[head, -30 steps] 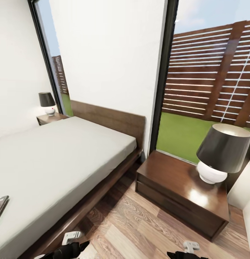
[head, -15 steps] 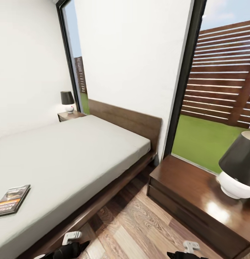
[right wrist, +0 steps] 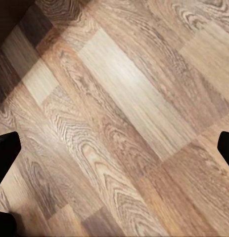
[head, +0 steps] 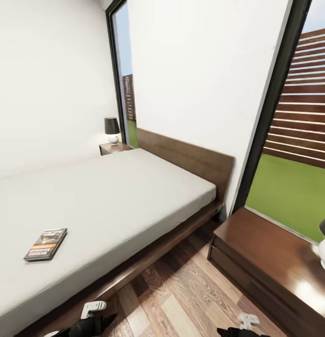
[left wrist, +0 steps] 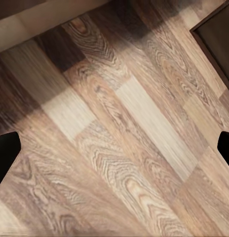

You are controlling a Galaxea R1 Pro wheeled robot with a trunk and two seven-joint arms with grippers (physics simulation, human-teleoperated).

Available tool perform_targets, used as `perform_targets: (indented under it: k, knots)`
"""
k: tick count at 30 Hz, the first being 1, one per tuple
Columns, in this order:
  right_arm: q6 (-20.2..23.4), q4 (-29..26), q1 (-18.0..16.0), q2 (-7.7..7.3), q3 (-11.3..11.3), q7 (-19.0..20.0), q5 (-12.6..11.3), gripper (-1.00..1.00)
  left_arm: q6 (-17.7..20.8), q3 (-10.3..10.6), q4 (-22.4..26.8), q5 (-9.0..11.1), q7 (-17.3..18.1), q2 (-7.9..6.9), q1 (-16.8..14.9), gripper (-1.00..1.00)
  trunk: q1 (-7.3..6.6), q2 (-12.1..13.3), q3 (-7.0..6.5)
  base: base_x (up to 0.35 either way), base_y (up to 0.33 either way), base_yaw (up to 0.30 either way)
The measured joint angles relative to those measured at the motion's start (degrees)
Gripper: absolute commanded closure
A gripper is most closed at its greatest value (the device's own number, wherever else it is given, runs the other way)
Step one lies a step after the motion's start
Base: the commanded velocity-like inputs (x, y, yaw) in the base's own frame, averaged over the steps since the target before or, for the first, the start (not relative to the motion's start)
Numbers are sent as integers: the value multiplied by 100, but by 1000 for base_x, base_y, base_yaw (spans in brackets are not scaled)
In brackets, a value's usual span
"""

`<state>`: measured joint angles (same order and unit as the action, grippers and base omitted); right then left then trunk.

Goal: In the bedroom, move the book from the bed onto either nightstand, and place the two sandals side by side next to the bed.

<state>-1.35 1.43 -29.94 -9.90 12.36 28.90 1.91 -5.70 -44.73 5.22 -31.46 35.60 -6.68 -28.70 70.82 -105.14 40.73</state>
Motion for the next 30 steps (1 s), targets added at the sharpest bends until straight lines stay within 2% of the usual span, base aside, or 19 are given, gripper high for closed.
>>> perform_targets:
  k: [8,23,30]
  knots:
    - [0,0,1,-1,0,0,-1,-100,-2,-1,0,0,0,-1,0,-100,-1,0,0,165,-149,291]
    - [0,0,2,-1,4,0,-3,-100,-3,0,0,0,0,-4,0,-100,0,0,0,16,-13,292]
    - [0,0,0,-2,1,0,-2,-100,-1,-1,0,0,0,-2,0,-100,-1,0,0,152,-135,292]
